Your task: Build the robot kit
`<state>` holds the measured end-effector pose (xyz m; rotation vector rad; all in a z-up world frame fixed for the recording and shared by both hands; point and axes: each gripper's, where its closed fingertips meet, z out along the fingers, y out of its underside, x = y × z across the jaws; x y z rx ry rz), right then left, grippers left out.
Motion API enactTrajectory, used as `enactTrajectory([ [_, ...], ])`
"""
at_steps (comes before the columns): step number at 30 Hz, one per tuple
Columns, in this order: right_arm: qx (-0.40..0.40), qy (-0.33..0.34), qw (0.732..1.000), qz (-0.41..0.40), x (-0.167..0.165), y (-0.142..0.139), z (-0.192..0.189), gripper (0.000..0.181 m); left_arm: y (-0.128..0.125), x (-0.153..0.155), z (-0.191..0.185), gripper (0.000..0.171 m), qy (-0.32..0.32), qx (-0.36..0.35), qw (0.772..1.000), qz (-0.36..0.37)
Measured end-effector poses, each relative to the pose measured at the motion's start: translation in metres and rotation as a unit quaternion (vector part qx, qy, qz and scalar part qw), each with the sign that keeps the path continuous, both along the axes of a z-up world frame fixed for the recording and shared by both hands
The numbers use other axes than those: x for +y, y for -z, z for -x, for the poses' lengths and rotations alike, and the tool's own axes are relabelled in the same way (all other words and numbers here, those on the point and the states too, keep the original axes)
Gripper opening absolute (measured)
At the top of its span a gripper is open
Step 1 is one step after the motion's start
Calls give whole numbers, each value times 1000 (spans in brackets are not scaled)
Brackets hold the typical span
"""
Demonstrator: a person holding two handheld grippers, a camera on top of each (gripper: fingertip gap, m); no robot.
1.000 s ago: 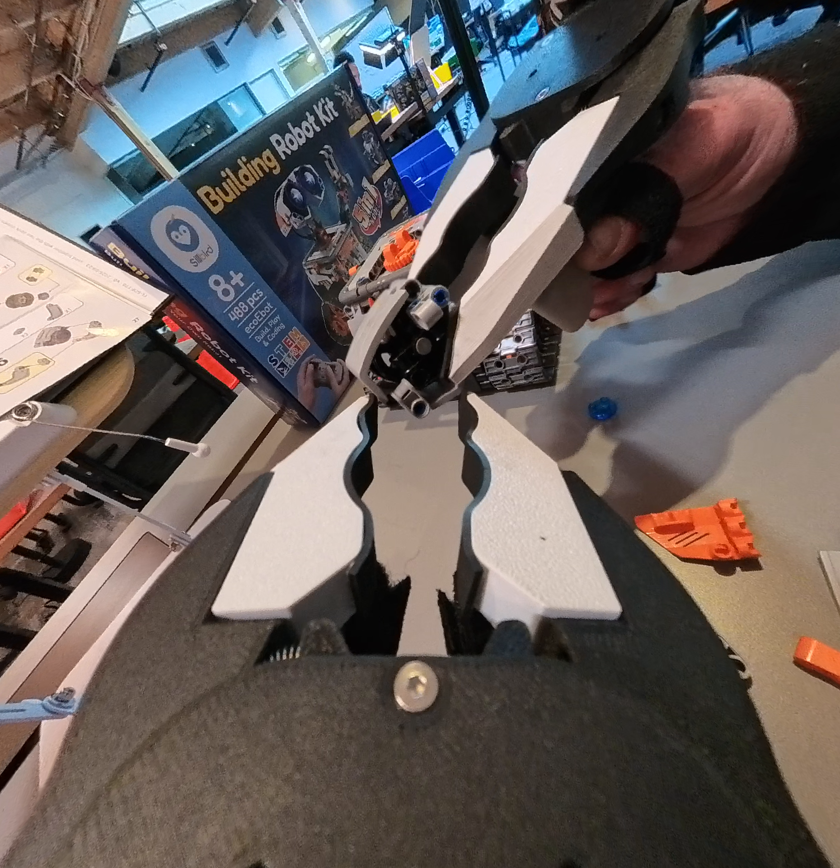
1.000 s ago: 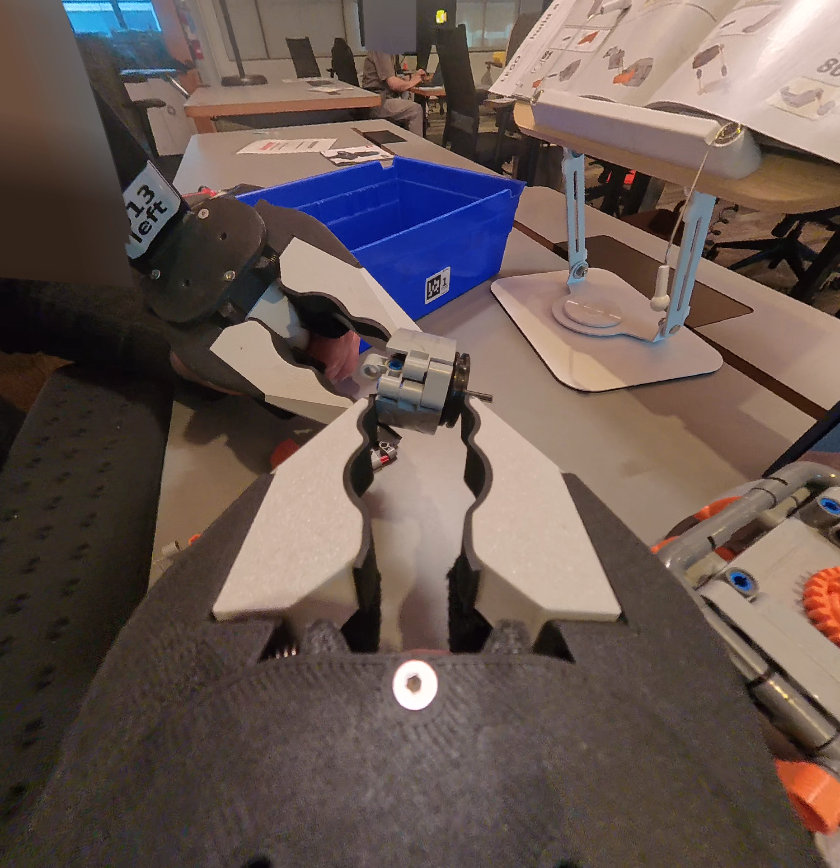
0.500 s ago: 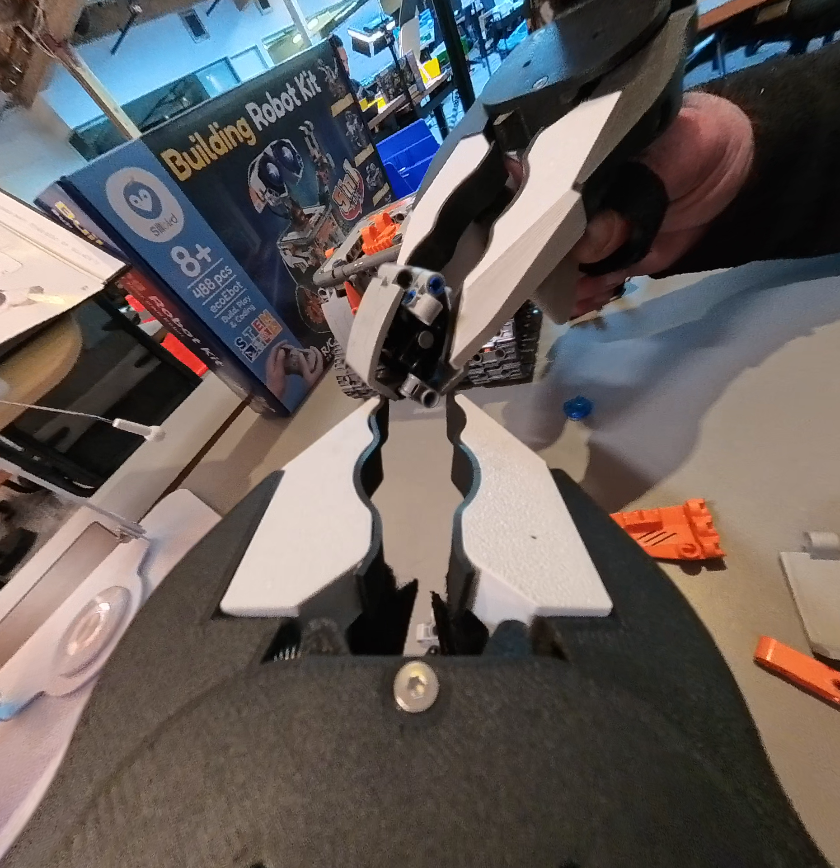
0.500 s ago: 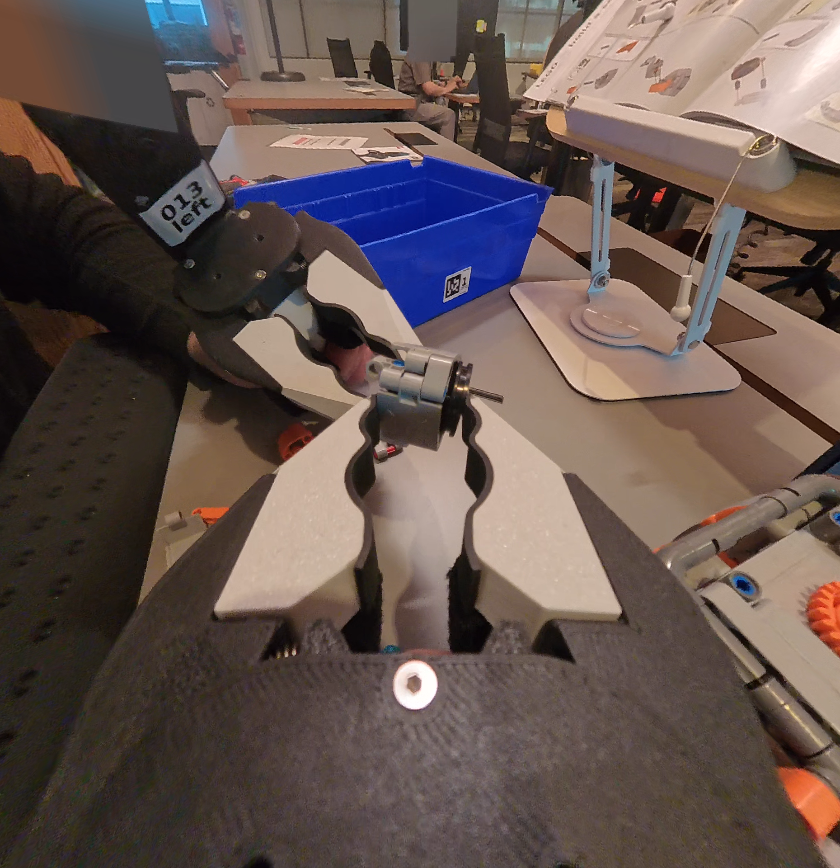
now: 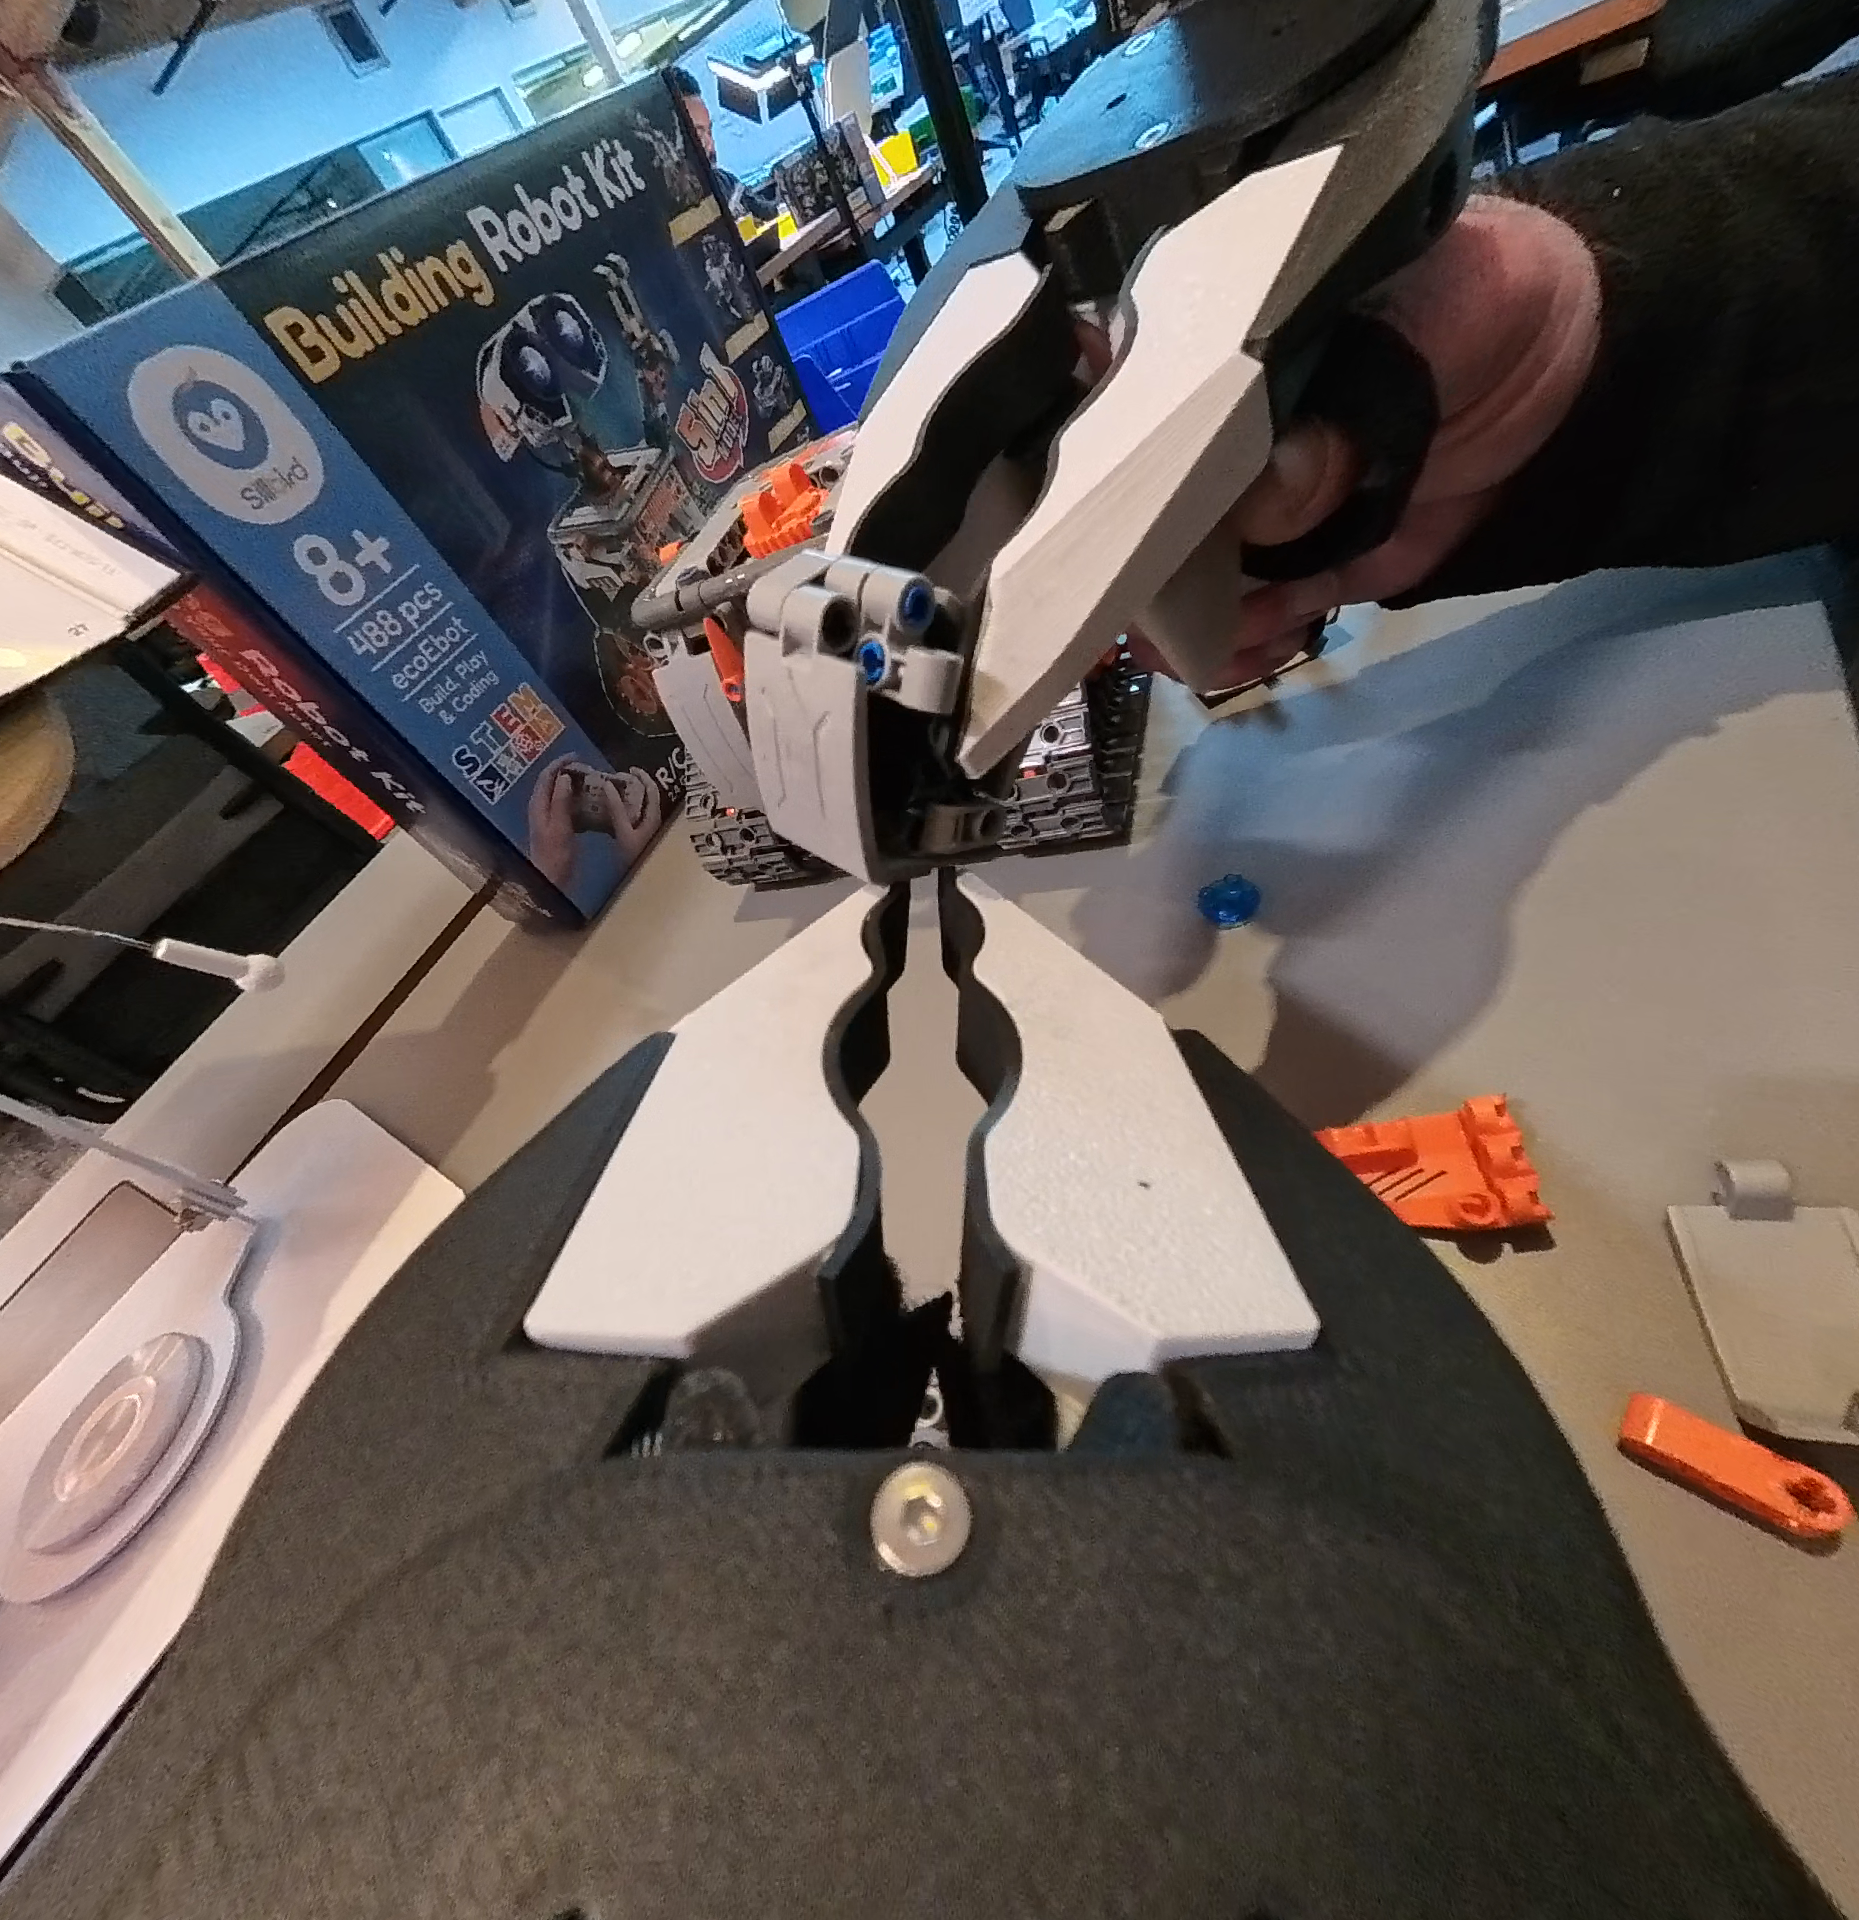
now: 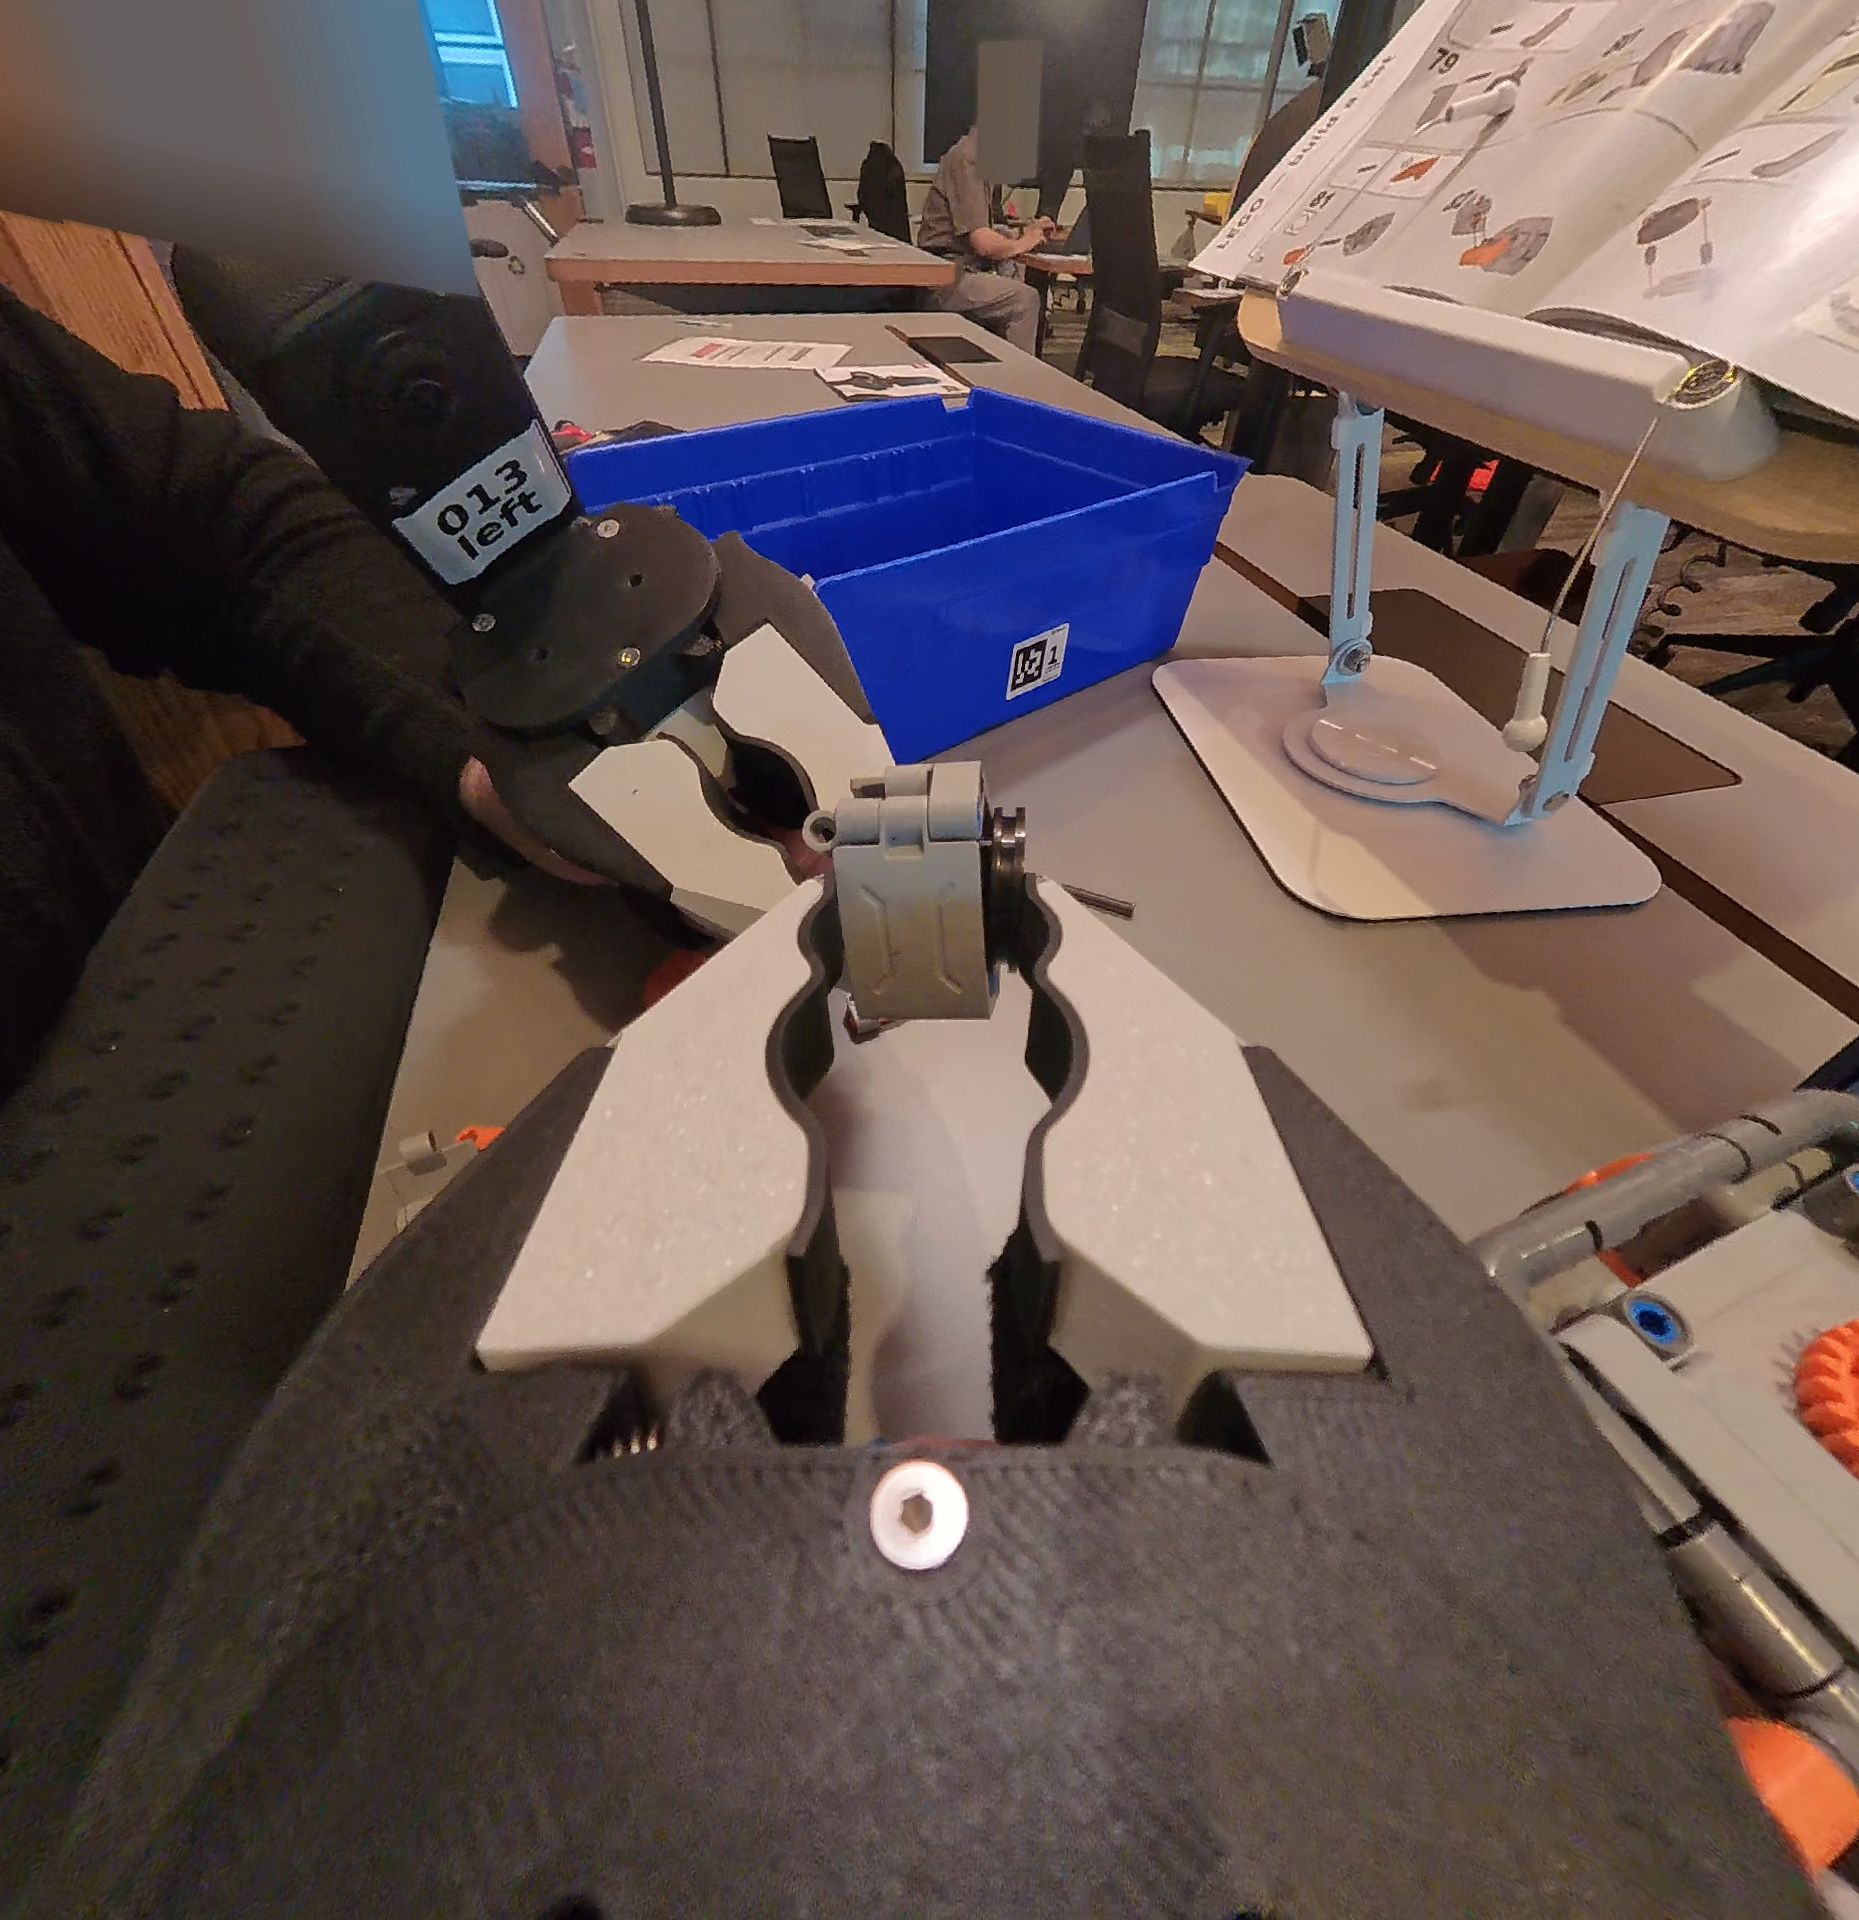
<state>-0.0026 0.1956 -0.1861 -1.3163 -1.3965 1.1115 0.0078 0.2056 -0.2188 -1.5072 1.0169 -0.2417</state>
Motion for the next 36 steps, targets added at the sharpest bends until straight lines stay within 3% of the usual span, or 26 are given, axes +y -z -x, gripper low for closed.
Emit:
enactTrajectory([
  [36, -7, 10, 1000, -1, 5, 3, -2, 31, -4, 6, 5, 20, -10, -35, 999, 15],
])
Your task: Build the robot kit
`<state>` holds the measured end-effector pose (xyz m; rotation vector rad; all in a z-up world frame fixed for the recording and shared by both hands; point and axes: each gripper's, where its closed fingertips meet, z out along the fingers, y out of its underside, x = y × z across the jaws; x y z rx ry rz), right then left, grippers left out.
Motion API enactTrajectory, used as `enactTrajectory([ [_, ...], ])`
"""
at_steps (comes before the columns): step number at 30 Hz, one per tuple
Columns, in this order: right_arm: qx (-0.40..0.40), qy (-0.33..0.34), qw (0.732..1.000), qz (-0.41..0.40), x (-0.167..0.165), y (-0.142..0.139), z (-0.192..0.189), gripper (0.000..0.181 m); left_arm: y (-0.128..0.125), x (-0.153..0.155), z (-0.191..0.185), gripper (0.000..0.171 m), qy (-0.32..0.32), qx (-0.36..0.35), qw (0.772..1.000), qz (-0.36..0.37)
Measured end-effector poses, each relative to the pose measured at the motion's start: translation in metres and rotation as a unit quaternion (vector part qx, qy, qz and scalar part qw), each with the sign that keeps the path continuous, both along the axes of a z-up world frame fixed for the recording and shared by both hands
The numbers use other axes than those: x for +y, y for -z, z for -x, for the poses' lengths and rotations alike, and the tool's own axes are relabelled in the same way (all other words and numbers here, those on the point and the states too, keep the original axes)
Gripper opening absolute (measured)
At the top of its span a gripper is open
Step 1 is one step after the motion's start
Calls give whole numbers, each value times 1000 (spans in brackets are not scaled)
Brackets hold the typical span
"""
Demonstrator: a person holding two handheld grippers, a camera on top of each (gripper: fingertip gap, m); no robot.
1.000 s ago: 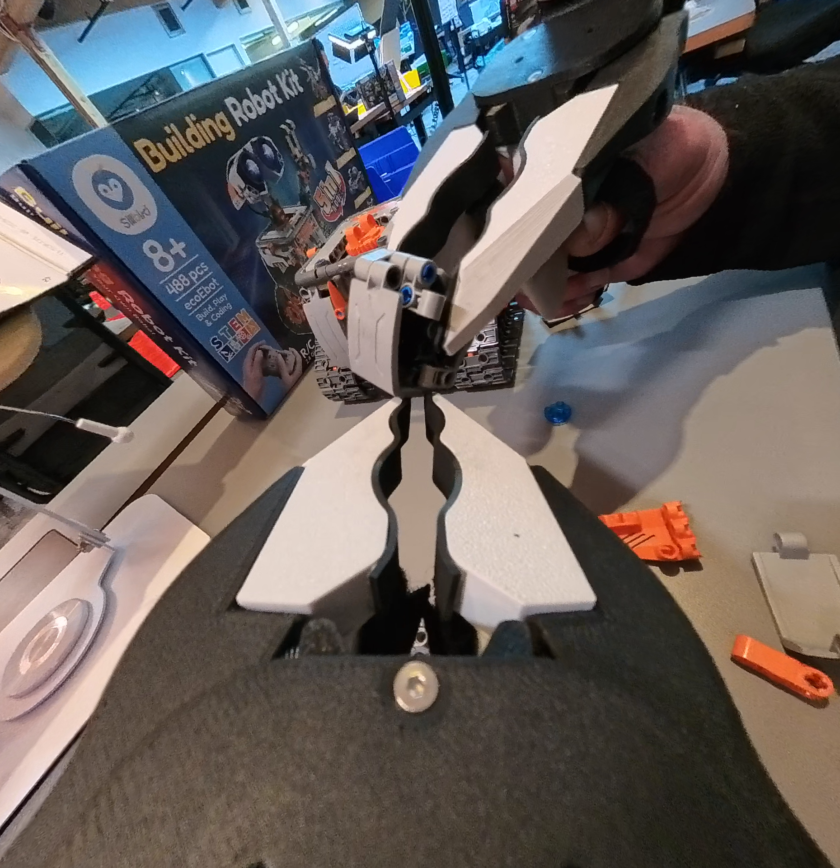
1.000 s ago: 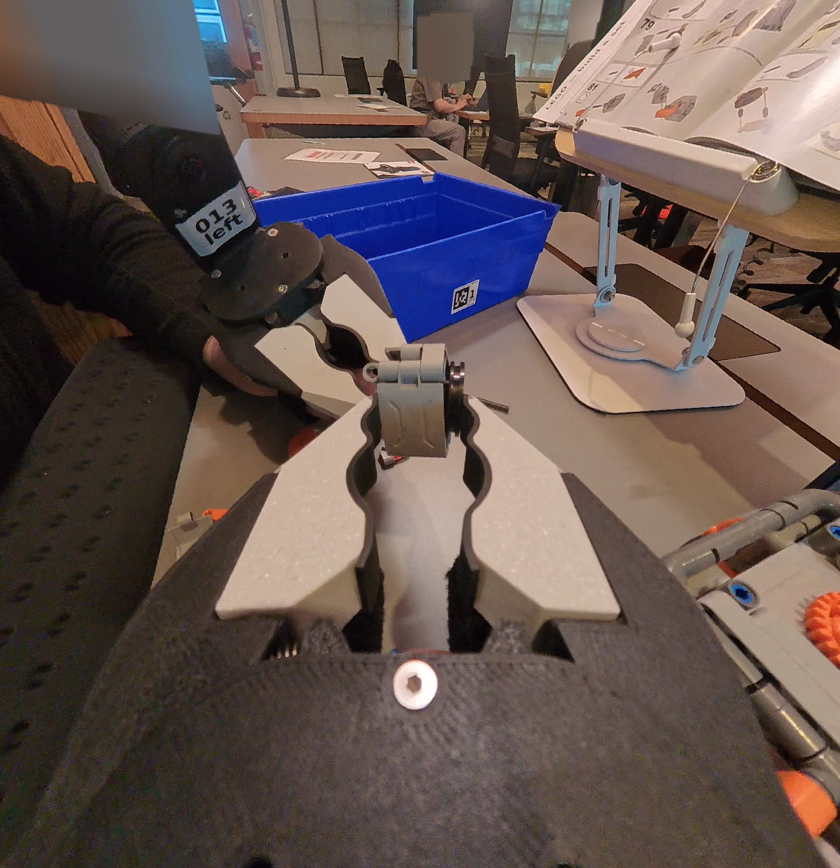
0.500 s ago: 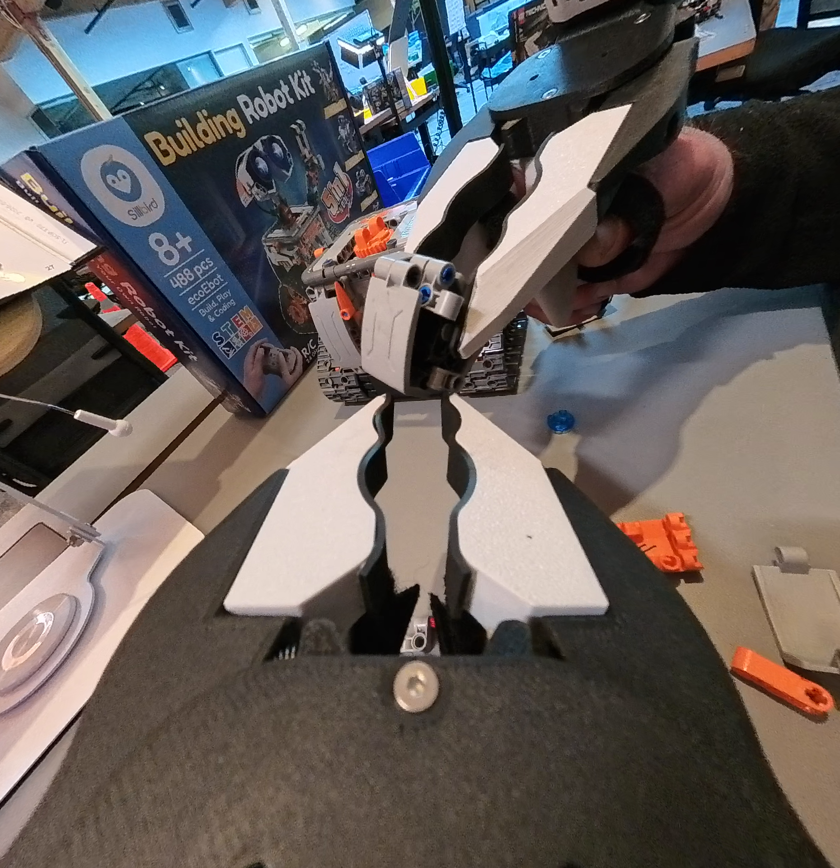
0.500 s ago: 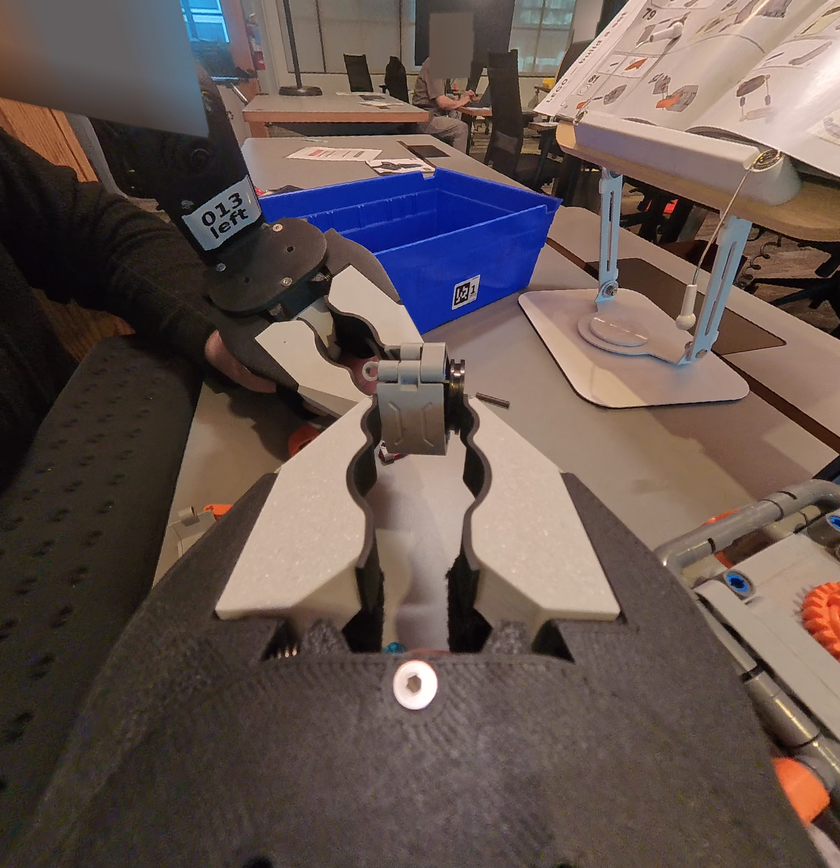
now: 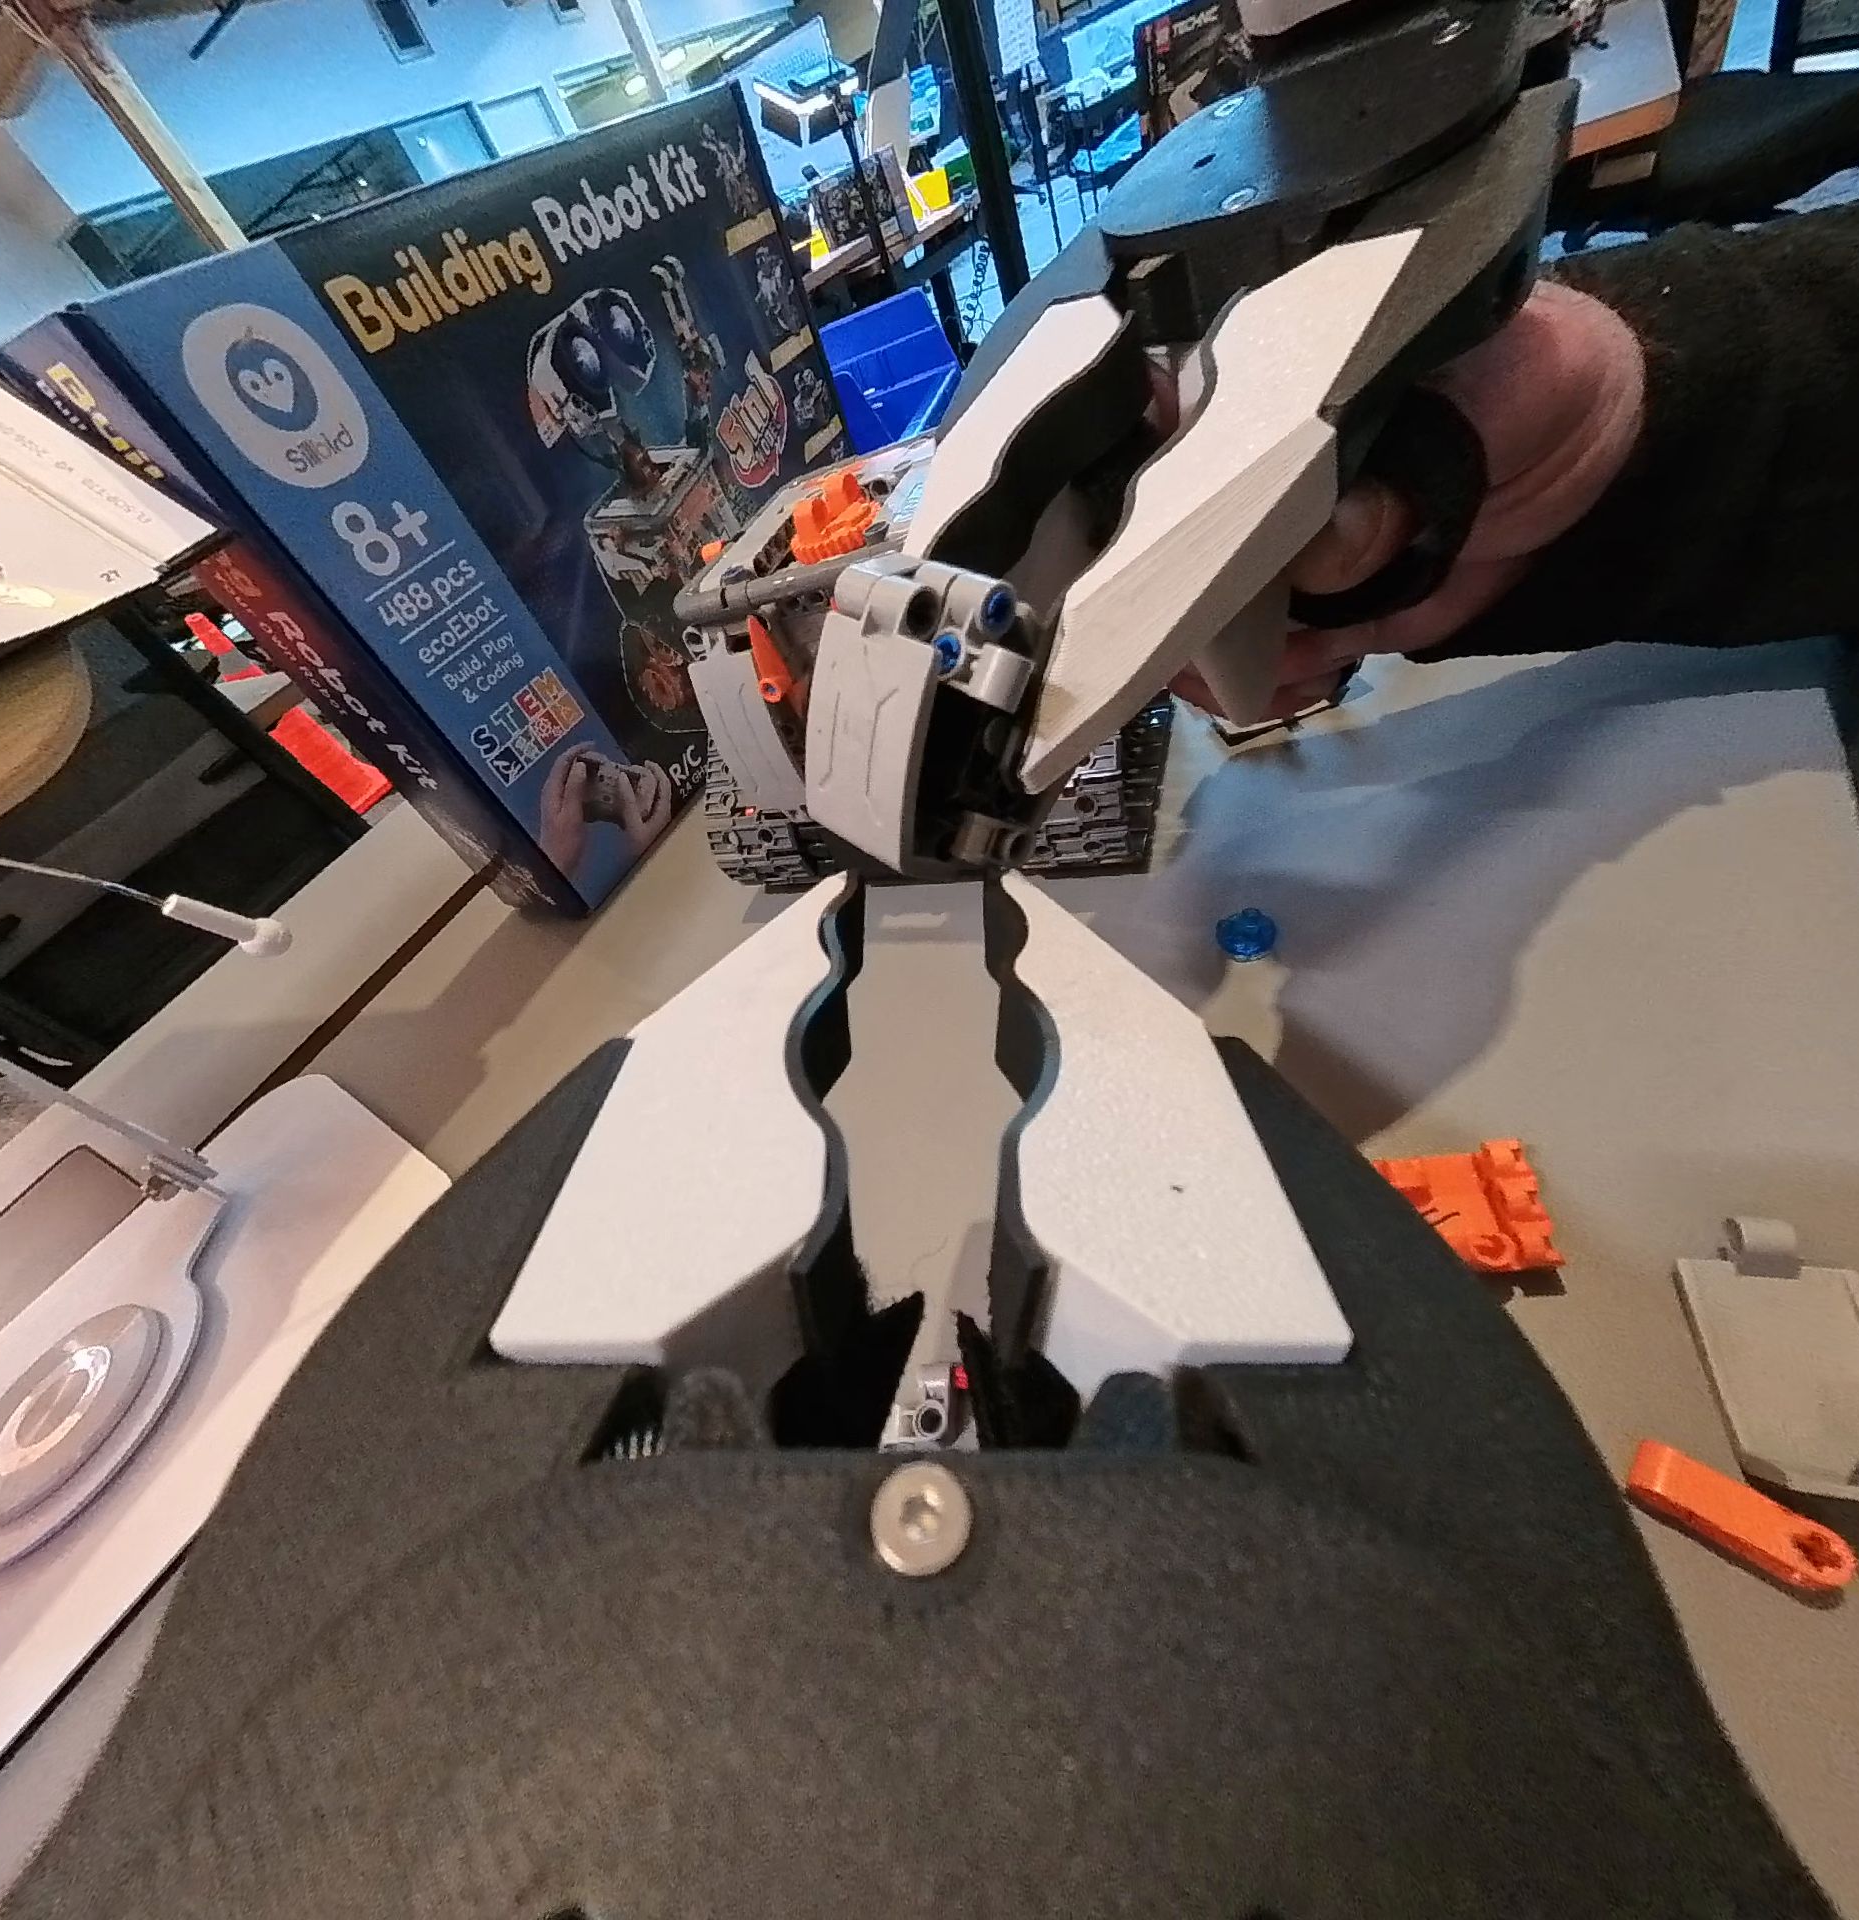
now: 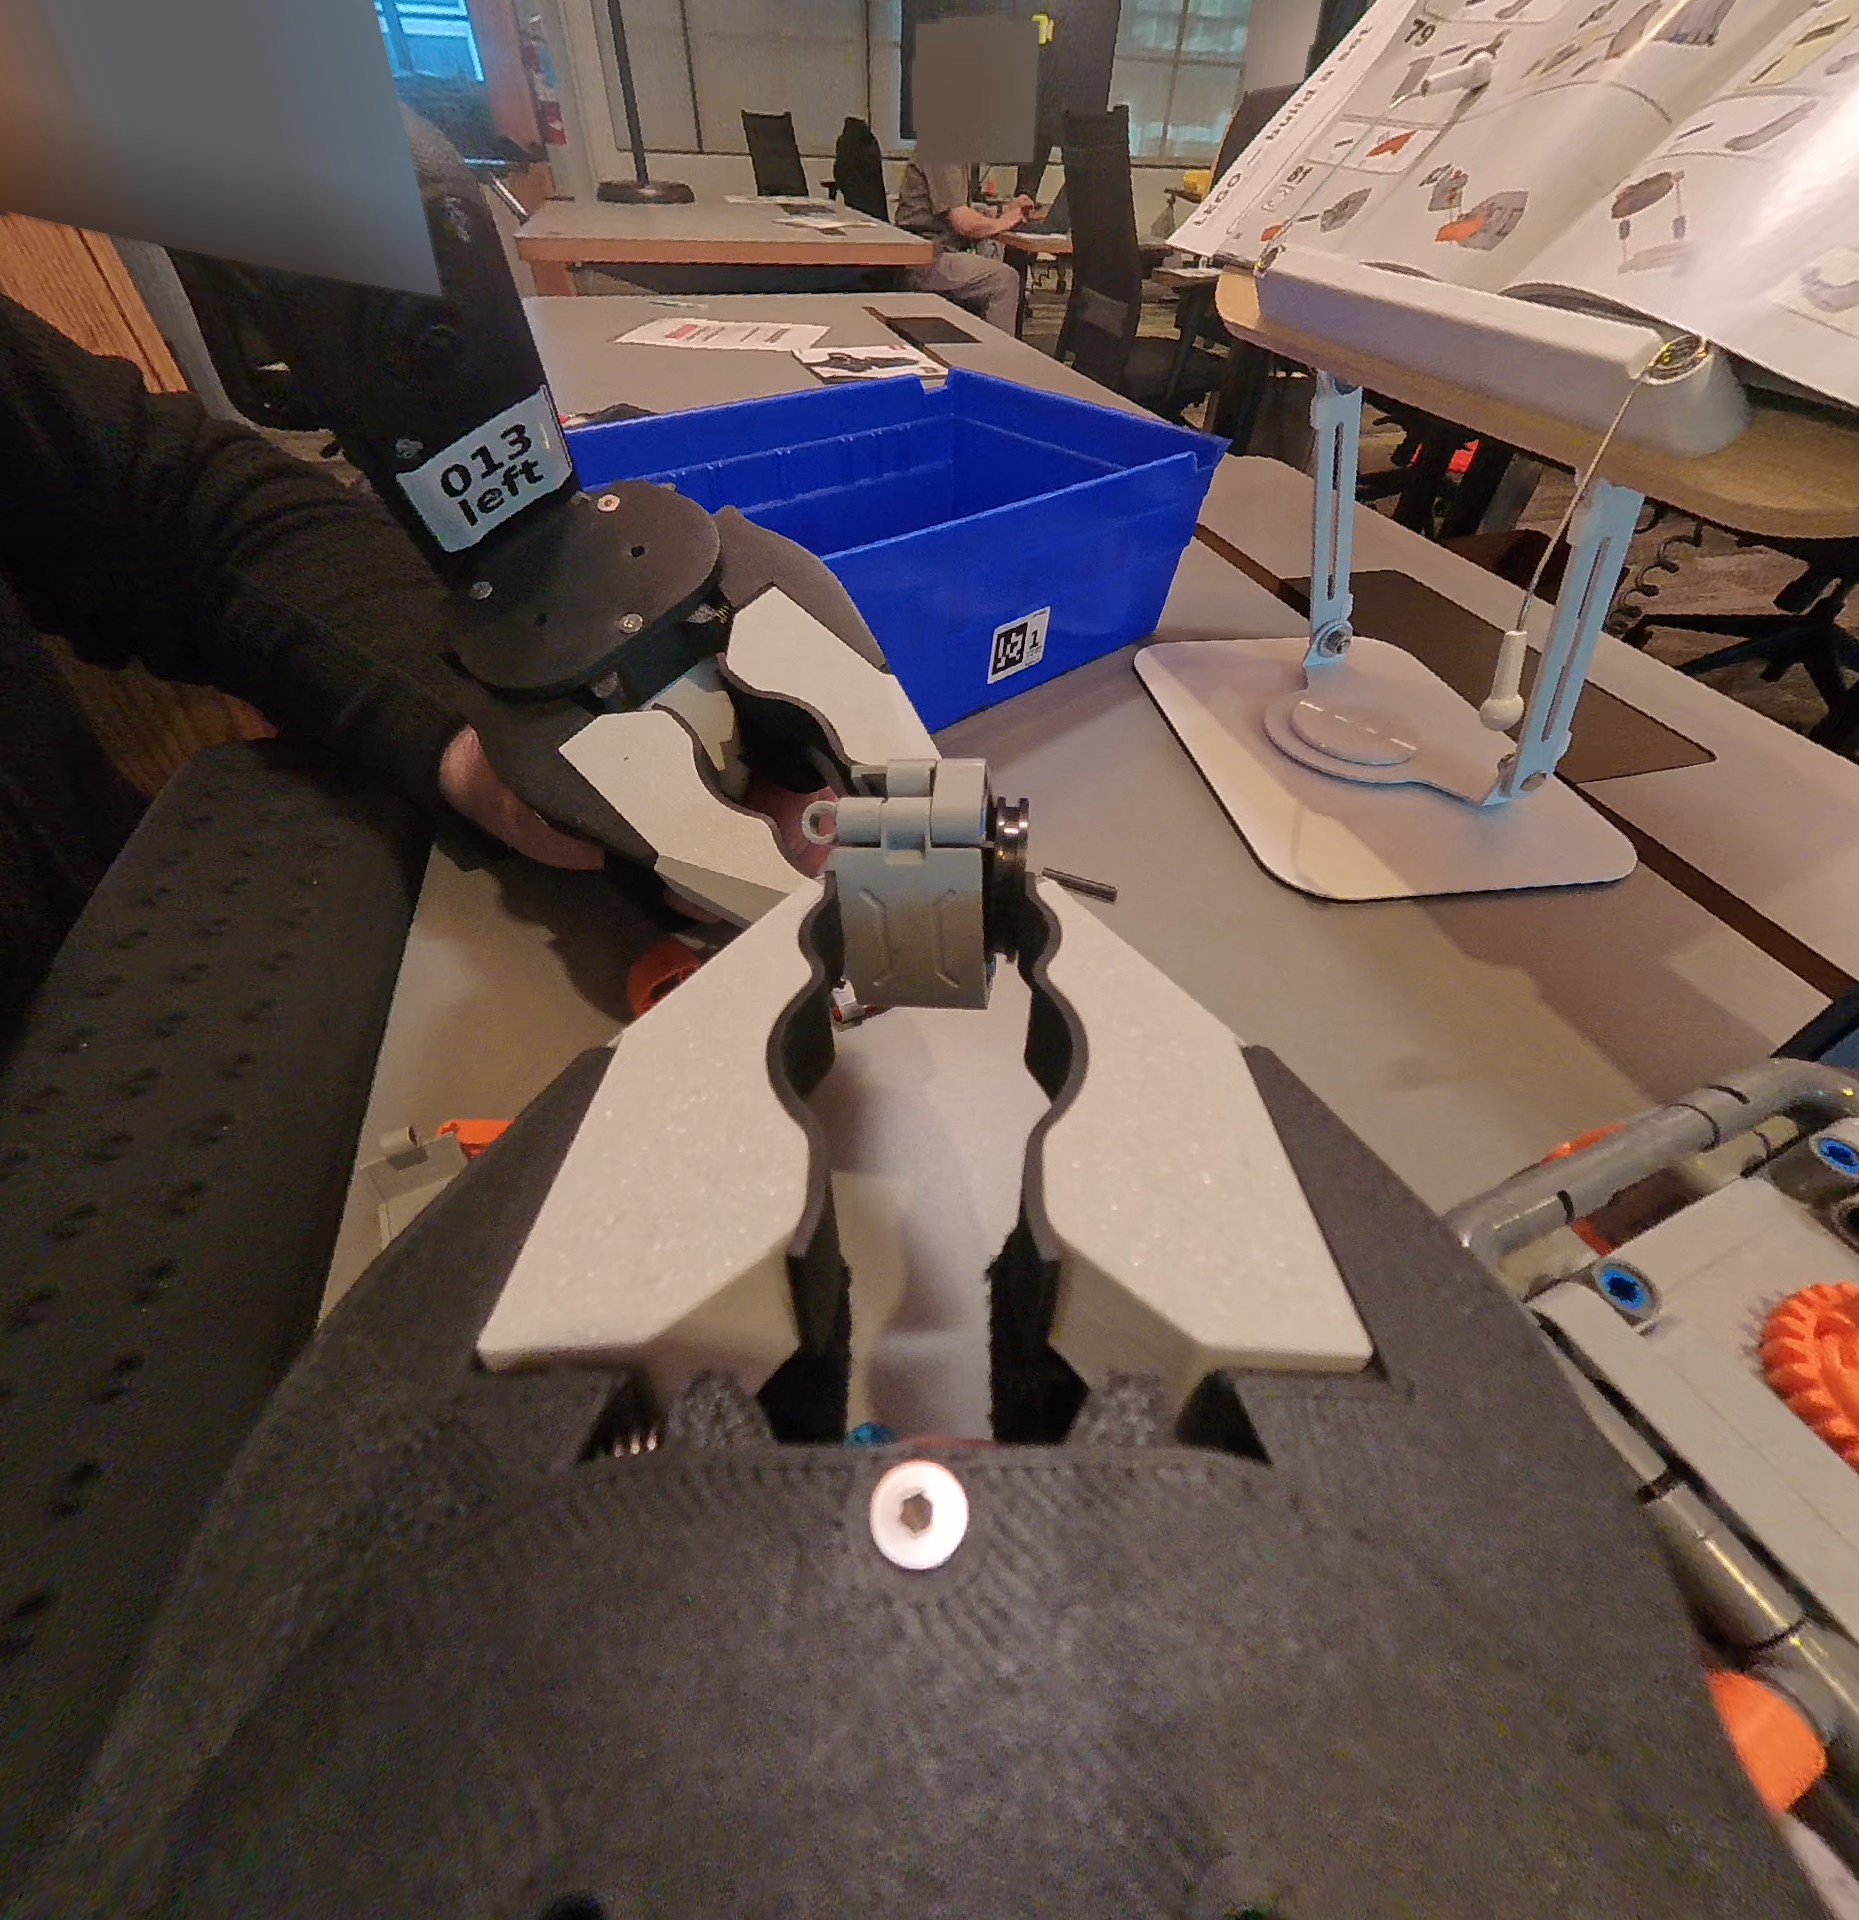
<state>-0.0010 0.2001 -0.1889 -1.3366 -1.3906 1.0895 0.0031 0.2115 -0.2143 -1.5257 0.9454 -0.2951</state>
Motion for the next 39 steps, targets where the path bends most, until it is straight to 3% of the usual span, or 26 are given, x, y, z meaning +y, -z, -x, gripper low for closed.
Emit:
enactTrajectory([
  [39, 0, 19, 1000, -4, 7, -1, -3, 31, 4, 0, -3, 27, 9, 1, 1000, 10],
])
